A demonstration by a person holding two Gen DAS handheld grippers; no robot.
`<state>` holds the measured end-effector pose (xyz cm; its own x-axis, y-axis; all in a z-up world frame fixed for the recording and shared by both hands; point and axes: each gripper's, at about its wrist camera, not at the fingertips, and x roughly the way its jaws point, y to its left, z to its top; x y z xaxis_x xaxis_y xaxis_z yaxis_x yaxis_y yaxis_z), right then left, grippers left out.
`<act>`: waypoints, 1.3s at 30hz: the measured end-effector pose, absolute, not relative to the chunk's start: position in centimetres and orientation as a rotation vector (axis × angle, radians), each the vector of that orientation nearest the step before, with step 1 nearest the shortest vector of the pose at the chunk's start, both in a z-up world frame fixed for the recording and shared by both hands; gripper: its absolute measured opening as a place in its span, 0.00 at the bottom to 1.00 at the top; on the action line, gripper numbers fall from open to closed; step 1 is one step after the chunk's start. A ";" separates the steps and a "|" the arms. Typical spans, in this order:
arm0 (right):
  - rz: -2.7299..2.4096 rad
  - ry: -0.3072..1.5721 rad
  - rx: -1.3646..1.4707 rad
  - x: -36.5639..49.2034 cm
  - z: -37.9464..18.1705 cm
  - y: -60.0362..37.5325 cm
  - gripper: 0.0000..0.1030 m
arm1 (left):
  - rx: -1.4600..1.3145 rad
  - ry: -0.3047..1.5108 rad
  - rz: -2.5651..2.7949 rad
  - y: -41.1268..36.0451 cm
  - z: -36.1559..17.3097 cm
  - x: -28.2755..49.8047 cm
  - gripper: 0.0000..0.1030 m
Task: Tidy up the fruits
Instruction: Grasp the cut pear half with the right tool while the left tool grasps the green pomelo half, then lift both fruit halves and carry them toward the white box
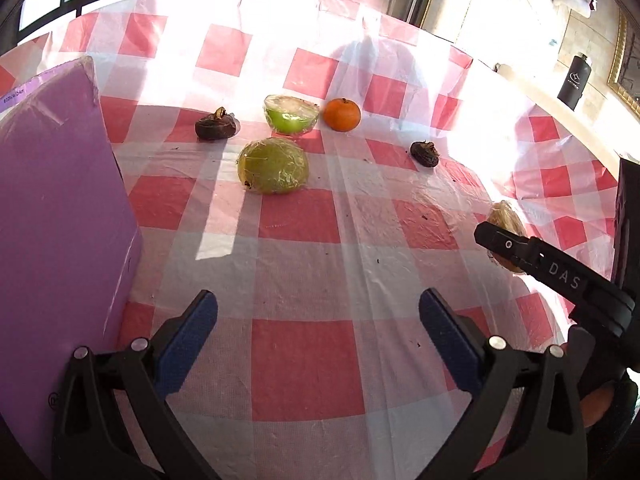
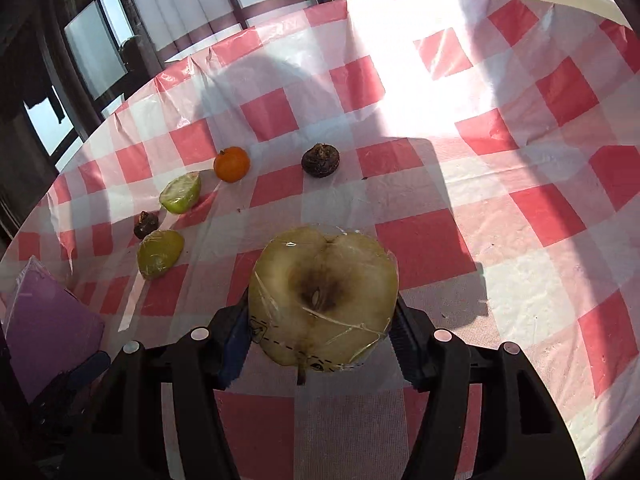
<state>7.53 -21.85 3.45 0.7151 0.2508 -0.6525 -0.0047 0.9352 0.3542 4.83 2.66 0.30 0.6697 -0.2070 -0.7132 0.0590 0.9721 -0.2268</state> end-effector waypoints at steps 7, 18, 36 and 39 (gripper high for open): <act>0.160 0.744 0.431 7.1 3.3 -22.6 0.58 | -0.182 0.878 -0.076 2.2 0.2 6.5 0.98; 0.190 0.722 0.459 7.0 3.1 -22.6 0.58 | -0.116 0.912 0.128 2.8 0.5 17.6 0.84; 0.210 0.713 0.456 6.9 3.1 -22.5 0.58 | -0.265 0.711 -0.116 3.7 2.7 4.4 0.59; 0.209 0.710 0.456 6.9 3.2 -22.6 0.58 | -0.269 0.693 -0.145 2.5 2.8 3.6 0.59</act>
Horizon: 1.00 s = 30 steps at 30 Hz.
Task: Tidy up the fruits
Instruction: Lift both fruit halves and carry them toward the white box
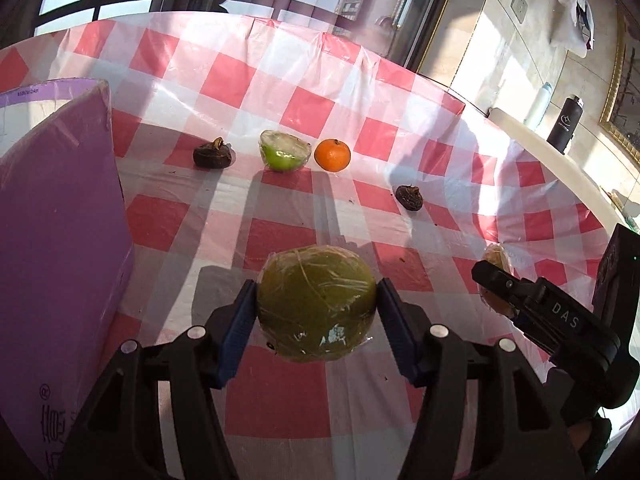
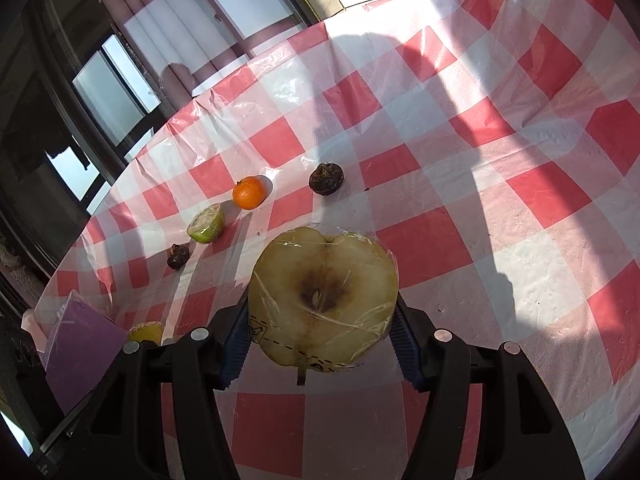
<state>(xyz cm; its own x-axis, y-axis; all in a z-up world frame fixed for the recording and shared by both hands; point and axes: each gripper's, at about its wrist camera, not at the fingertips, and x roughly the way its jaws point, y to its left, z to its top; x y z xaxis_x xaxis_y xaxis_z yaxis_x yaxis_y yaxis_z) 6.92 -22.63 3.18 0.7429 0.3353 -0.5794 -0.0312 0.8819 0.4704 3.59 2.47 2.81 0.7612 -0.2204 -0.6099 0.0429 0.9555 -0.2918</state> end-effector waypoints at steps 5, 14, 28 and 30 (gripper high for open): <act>0.210 0.710 0.453 6.9 3.2 -22.6 0.58 | -0.305 0.715 -0.196 2.4 2.2 4.4 0.59; 0.215 0.722 0.438 7.1 3.1 -22.4 0.58 | -0.340 0.716 -0.242 2.6 1.8 4.8 0.59; 0.215 0.763 0.422 7.1 3.1 -21.7 0.58 | -0.308 0.759 -0.190 2.0 2.1 4.5 0.59; 0.222 0.784 0.441 6.0 3.0 -21.6 0.58 | -0.266 0.806 -0.188 1.3 2.2 3.5 0.59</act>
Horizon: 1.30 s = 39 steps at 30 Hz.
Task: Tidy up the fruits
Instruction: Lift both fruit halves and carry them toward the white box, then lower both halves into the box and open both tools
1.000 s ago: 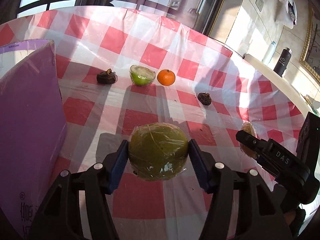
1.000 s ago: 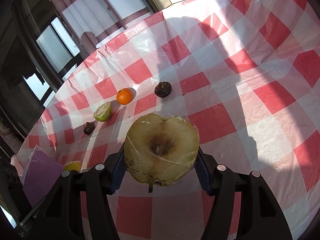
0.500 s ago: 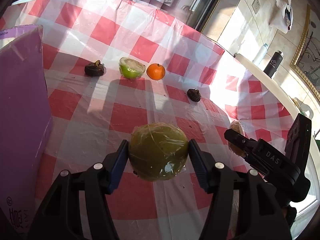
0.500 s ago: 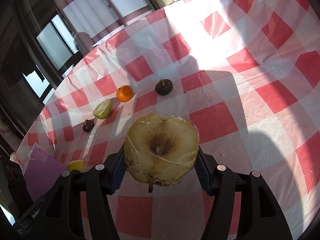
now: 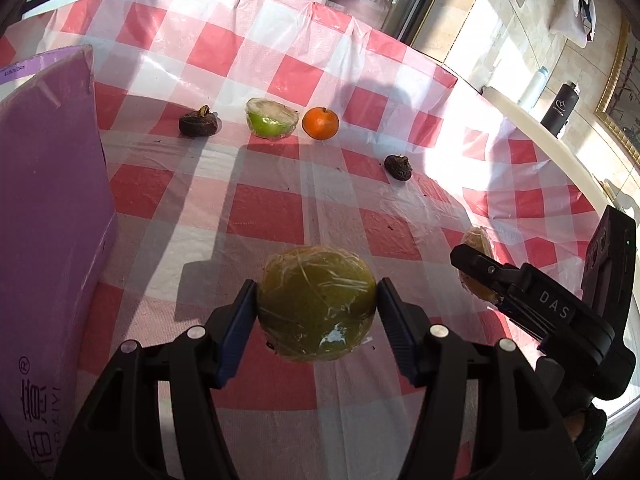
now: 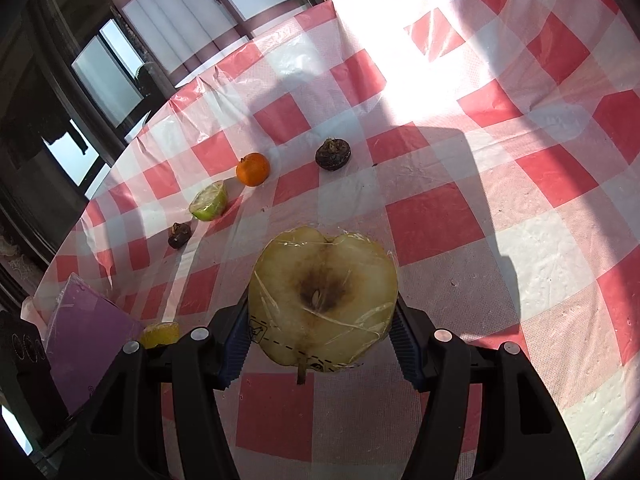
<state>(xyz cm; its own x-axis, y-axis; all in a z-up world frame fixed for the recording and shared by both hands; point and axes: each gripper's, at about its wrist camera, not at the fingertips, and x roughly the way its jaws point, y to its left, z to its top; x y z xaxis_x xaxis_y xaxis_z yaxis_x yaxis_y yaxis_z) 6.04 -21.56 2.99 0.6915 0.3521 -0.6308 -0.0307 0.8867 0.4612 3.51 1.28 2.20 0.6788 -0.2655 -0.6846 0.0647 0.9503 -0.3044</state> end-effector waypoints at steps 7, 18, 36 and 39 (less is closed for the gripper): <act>0.248 0.709 0.531 -1.1 3.2 -21.0 0.58 | -0.100 0.726 -0.171 0.8 5.2 -3.1 0.59; 0.324 0.658 0.539 -5.4 5.8 -18.6 0.58 | -0.106 0.565 -0.161 2.6 12.3 -11.1 0.59; 0.687 0.538 0.187 -9.9 14.2 0.1 0.59 | -0.169 0.556 0.248 19.7 15.4 -14.1 0.59; 0.725 0.552 0.098 -10.2 14.3 3.2 0.59 | -0.166 0.592 0.289 22.1 14.5 -14.1 0.59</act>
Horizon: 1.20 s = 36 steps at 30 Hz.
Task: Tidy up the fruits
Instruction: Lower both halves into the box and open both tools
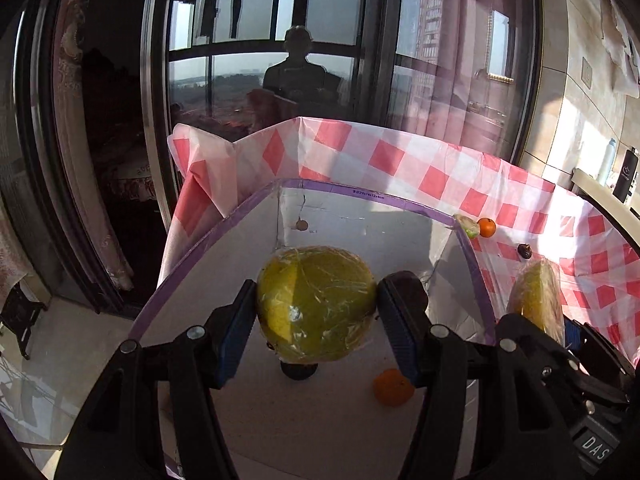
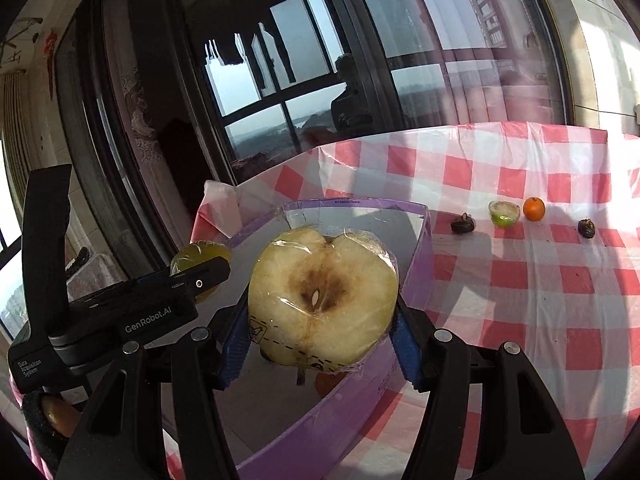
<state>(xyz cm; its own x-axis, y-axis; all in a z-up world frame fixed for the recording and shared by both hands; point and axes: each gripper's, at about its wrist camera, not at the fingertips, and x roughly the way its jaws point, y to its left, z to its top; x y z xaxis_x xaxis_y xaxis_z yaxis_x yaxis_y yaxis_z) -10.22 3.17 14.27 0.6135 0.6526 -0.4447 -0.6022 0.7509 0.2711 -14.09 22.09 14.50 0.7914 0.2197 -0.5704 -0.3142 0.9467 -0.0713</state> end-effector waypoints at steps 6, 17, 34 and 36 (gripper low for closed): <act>0.720 0.638 -0.212 -9.8 13.3 9.3 0.59 | -0.129 0.660 0.335 25.2 13.4 -13.4 0.59; 0.695 0.966 -0.686 -6.8 7.9 15.7 0.58 | -0.031 0.934 0.290 27.1 9.8 -10.7 0.59; 0.679 0.830 -0.584 -8.1 9.9 13.1 0.81 | -0.070 0.967 0.298 27.2 9.9 -11.4 0.84; 0.657 0.717 -0.538 -9.5 11.1 11.7 0.81 | -0.061 0.883 0.309 26.2 12.0 -12.5 0.85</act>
<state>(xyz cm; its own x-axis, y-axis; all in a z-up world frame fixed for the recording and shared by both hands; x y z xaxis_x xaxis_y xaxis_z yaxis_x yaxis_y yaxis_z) -9.47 11.66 11.06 0.5738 0.3557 -0.7377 -0.7037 0.6749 -0.2219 -12.47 26.24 11.97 0.5938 0.2406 -0.7678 -0.2904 0.9540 0.0743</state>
